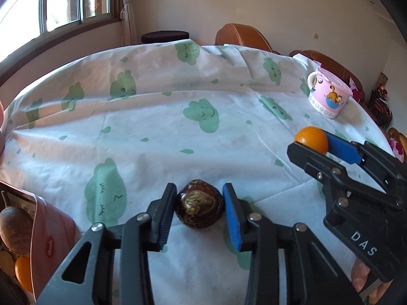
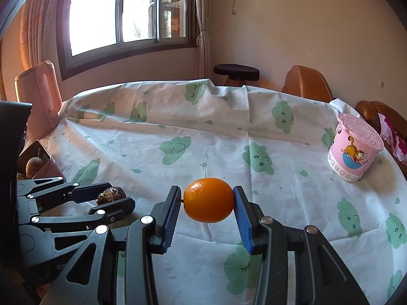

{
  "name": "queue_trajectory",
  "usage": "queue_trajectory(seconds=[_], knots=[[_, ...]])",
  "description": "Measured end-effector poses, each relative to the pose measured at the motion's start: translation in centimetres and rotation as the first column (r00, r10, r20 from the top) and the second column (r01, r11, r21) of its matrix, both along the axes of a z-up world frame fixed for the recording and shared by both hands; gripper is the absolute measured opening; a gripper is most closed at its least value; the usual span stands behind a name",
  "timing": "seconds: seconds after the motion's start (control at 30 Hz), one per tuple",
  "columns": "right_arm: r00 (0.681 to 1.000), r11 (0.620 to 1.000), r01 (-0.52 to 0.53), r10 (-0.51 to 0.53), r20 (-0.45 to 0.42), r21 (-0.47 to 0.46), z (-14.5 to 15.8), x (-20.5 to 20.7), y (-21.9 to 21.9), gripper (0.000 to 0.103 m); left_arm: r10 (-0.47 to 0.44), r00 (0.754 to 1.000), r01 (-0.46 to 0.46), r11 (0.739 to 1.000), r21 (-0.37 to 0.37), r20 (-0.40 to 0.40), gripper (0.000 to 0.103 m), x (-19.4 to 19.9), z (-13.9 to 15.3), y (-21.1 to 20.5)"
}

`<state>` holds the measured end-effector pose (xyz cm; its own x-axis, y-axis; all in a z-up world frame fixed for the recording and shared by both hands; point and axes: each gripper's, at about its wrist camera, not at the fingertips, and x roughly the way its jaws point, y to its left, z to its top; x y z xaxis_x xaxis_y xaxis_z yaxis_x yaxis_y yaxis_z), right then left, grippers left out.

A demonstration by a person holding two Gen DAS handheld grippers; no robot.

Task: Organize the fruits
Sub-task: 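Grasp the shiny brown fruit with the left tool while the right tool holds the orange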

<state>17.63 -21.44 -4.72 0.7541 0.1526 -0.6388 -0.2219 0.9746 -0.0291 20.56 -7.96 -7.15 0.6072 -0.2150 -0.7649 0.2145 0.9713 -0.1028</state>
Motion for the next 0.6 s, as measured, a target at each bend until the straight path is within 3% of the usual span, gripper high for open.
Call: queue_trajectory(seconds=[0.6], knots=[[0.996, 1.000, -0.002, 0.003, 0.087, -0.011, 0.9, -1.4, 0.2, 0.044, 0.030, 0.994, -0.032, 0.999, 0.013, 0.105, 0.039, -1.3, 1.3, 0.3]])
